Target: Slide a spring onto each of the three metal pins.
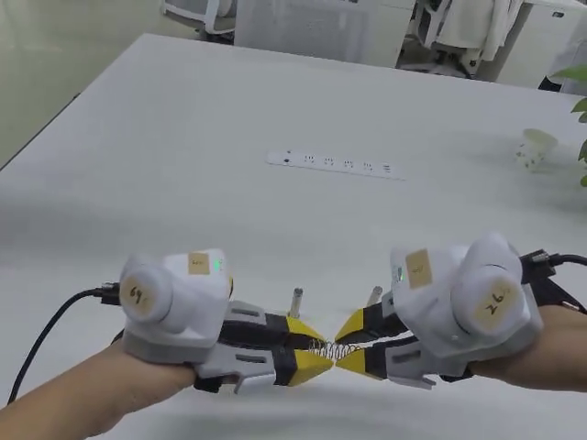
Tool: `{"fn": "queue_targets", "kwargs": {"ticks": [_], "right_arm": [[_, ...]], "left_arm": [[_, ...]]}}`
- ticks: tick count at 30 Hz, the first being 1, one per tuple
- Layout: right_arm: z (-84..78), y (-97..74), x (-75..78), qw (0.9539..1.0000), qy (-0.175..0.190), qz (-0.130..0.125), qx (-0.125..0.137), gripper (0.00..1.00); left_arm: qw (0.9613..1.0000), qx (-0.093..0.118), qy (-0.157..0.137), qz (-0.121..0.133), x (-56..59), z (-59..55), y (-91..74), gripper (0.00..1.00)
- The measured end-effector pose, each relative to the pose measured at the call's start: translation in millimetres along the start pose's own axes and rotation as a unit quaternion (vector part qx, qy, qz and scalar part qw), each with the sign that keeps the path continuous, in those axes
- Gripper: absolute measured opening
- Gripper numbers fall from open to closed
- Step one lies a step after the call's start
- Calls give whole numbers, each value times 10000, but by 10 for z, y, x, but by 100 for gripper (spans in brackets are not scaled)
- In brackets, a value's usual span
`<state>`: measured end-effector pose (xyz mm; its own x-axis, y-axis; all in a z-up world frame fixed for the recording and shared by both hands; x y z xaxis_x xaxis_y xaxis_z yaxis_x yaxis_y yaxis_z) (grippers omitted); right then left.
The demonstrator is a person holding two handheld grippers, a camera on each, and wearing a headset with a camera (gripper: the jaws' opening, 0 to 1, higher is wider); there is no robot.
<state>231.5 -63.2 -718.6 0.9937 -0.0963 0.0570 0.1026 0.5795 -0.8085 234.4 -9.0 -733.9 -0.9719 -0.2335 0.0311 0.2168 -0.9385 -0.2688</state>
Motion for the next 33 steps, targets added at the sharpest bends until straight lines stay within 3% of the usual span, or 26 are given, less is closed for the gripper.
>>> {"fn": "queue_targets", "kwargs": {"ticks": [7,15,18,33], "right_arm": [[-13,0,-4,10000,-1,11,-24,8],[8,7,-15,10000,-51,20,-40,8],[4,13,-33,10000,-64,43,-59,8],[20,-9,-42,10000,-85,12,-1,8]], "left_arm": [[10000,20,49,8,10,39,1,8],[10000,-21,89,-28,27,27,-11,4],[10000,-5,80,28,19,37,-19,8],[9998,13,211,-70,55,80,-31,2]]}}
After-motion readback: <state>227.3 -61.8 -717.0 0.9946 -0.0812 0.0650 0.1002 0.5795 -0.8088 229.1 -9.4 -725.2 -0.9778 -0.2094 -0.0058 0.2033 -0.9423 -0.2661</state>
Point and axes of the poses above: the centre of the closed fingertips' face, and the gripper's own axes: y roughly forward along the fingers, x roughly to its right, z roughly out of its top, the point moved 4 cm from there along -y, roughly backward along the fingers, and after that the axes turned 10 degrees about y, right-handed, at the moved point
